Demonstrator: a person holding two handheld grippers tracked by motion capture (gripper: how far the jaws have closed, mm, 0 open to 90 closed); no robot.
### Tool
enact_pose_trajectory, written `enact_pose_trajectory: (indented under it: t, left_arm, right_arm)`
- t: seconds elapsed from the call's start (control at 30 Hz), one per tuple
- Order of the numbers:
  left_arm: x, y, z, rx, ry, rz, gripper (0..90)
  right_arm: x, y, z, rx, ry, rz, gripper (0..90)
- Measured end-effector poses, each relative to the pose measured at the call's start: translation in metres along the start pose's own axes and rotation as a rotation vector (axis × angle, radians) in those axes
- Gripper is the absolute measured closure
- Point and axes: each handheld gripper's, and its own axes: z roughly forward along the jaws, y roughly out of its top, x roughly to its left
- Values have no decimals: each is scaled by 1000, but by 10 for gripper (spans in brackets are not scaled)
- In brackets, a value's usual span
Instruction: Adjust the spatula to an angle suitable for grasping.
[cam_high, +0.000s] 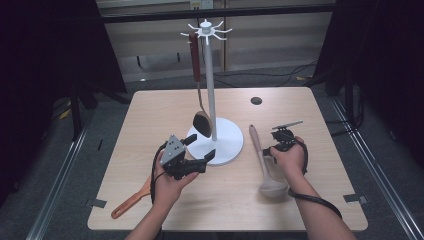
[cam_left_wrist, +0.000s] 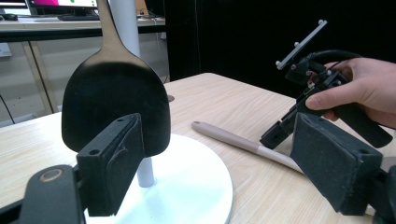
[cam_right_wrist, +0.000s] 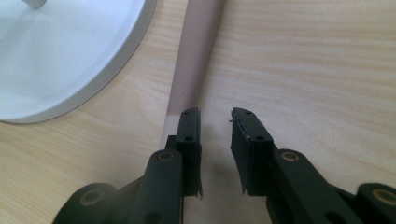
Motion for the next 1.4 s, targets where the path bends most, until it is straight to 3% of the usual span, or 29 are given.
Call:
enact_pose_trajectory:
  t: [0.17, 0.33, 0.57, 0.63, 0.83, 1.03, 1.17, 1.27, 1.33, 1.4]
  left_arm:
    - [-3, 0, 2, 9, -11, 21, 176]
    - [-4, -3, 3, 16, -4, -1, 176]
    - [-3, -2, 2, 22, 1, 5, 176]
    - [-3, -3, 3, 14, -11, -3, 176]
    - [-2, -3, 4, 26, -16, 14, 176]
    - [-2, -4, 3, 20, -6, -3, 176]
    - [-1, -4, 3, 33, 0, 11, 176]
    - [-1, -5, 3, 28, -5, 8, 176]
    - [-1, -5, 3, 29, -7, 6, 176]
    - [0, -5, 2, 40, -1, 10, 176]
  right_arm:
    - [5, 4, -5, -17, -6, -16, 732]
    - [17, 10, -4, -29, 1, -31, 707]
    - [24, 14, 6, -17, -27, -9, 631]
    - [26, 15, 9, -7, -41, -32, 634]
    - [31, 17, 15, -1, -84, -32, 662]
    - [34, 18, 20, 14, -108, -34, 656]
    - [36, 18, 23, 8, -133, -51, 698]
    - [35, 19, 23, 11, -144, -28, 725]
    - [35, 19, 23, 8, -142, 13, 735]
    - [33, 17, 22, -6, -114, 29, 747]
